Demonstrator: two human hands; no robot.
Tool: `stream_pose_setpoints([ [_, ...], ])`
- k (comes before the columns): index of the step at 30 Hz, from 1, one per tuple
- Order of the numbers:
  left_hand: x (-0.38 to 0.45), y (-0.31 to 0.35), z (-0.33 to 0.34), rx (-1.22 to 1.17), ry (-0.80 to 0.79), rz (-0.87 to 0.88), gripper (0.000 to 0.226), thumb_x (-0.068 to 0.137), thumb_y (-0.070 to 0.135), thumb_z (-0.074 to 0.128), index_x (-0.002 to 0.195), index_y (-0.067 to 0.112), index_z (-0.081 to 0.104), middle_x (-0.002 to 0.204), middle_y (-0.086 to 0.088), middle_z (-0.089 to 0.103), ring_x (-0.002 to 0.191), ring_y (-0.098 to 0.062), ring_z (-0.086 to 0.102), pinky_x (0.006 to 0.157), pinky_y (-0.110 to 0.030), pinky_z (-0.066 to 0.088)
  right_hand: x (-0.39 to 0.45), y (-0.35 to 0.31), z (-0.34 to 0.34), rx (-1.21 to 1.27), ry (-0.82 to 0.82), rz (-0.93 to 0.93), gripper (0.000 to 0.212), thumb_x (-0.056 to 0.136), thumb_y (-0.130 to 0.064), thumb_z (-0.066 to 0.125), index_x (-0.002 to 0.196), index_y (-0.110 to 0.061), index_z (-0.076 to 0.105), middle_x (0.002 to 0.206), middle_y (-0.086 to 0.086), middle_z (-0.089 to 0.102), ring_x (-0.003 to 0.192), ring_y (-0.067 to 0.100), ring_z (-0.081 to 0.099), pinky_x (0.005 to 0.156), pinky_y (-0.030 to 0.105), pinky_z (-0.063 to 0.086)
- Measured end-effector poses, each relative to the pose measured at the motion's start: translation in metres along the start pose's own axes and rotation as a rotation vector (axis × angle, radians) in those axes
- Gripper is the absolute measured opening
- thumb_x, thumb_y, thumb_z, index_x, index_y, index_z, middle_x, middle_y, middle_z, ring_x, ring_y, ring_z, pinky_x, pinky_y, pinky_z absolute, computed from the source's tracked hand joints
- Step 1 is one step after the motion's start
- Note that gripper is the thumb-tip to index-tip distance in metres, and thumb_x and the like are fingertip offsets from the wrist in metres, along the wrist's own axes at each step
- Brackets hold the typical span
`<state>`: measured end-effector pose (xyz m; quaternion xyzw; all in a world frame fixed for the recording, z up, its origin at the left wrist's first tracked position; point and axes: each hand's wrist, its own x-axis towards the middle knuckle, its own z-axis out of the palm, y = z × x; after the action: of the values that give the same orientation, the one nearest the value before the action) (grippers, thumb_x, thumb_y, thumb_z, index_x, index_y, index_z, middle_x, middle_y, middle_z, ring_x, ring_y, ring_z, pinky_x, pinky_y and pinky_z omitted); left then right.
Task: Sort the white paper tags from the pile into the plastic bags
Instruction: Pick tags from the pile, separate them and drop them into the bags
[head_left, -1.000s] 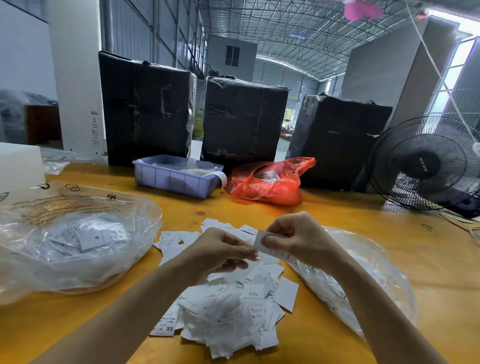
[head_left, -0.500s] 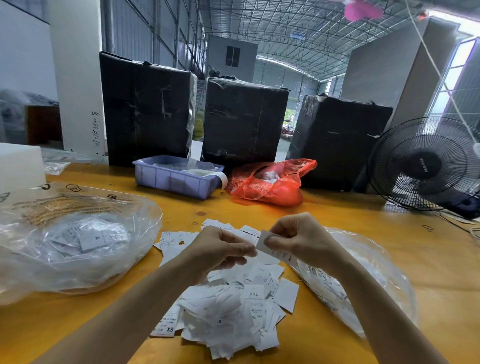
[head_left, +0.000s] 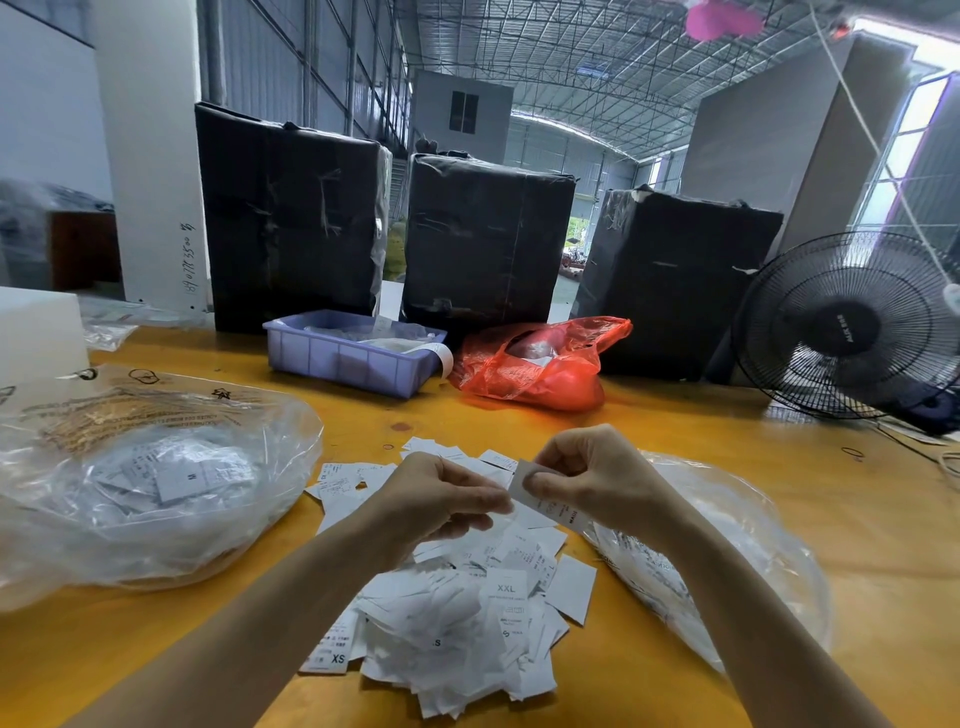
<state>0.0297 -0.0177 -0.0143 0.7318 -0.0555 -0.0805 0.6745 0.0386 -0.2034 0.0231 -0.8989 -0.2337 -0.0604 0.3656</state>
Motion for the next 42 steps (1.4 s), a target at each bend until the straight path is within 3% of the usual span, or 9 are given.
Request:
stream_pose_setpoints([
  [8,0.0005,-0.0013,-0.0010,-0.017,0.006,0.005,0.009,0.074,0.018,0.078,0.079,0.010,0.077,0.076,-0.002,0.074,0.059,-0.003,0.062,0.051,-0.013,0.044,-0.0007,-0.0004,-0.0054,0.107,0.012,0.005,0.005,0.081,-0.012,0.072,0.077,-0.012,0.069,0.074,0.005,0.067,0.064,0.010,0.058,0.058,0.022,0.046],
  [13,-0.0001,-0.0004,0.0002,-0.003,-0.005,0.000,0.009,0.076,0.017,0.077,0.080,0.009,0.077,0.074,-0.001,0.074,0.058,-0.002,0.062,0.051,-0.013,0.045,-0.0005,-0.0008,0.0002,-0.004,0.012,-0.013,0.004,0.082,-0.013,0.070,0.081,-0.009,0.069,0.077,0.005,0.066,0.067,0.012,0.059,0.062,0.027,0.049],
  [24,-0.0001,0.0004,0.0006,0.013,0.005,-0.017,0.008,0.072,0.017,0.080,0.077,0.012,0.076,0.066,0.002,0.071,0.058,-0.002,0.063,0.051,-0.012,0.045,-0.0008,-0.0007,0.0003,-0.019,0.031,-0.019,0.006,0.083,-0.012,0.070,0.084,-0.006,0.070,0.079,0.008,0.067,0.068,0.013,0.059,0.061,0.024,0.048],
  [34,-0.0003,0.0006,0.0005,0.011,0.002,-0.009,0.006,0.073,0.017,0.079,0.076,0.012,0.077,0.068,0.001,0.072,0.058,-0.002,0.063,0.053,-0.014,0.045,-0.0001,-0.0008,0.0006,-0.044,0.038,-0.024,0.008,0.083,-0.013,0.070,0.085,-0.006,0.070,0.083,0.009,0.069,0.075,0.022,0.064,0.064,0.029,0.052],
  [42,-0.0010,0.0008,0.0004,-0.001,0.001,0.003,0.004,0.077,0.015,0.076,0.080,0.012,0.076,0.077,-0.003,0.075,0.059,-0.003,0.063,0.055,-0.015,0.046,-0.0007,-0.0012,0.0017,-0.052,-0.048,0.007,0.006,0.082,-0.016,0.070,0.078,-0.012,0.068,0.078,0.006,0.068,0.066,0.011,0.060,0.063,0.031,0.052],
])
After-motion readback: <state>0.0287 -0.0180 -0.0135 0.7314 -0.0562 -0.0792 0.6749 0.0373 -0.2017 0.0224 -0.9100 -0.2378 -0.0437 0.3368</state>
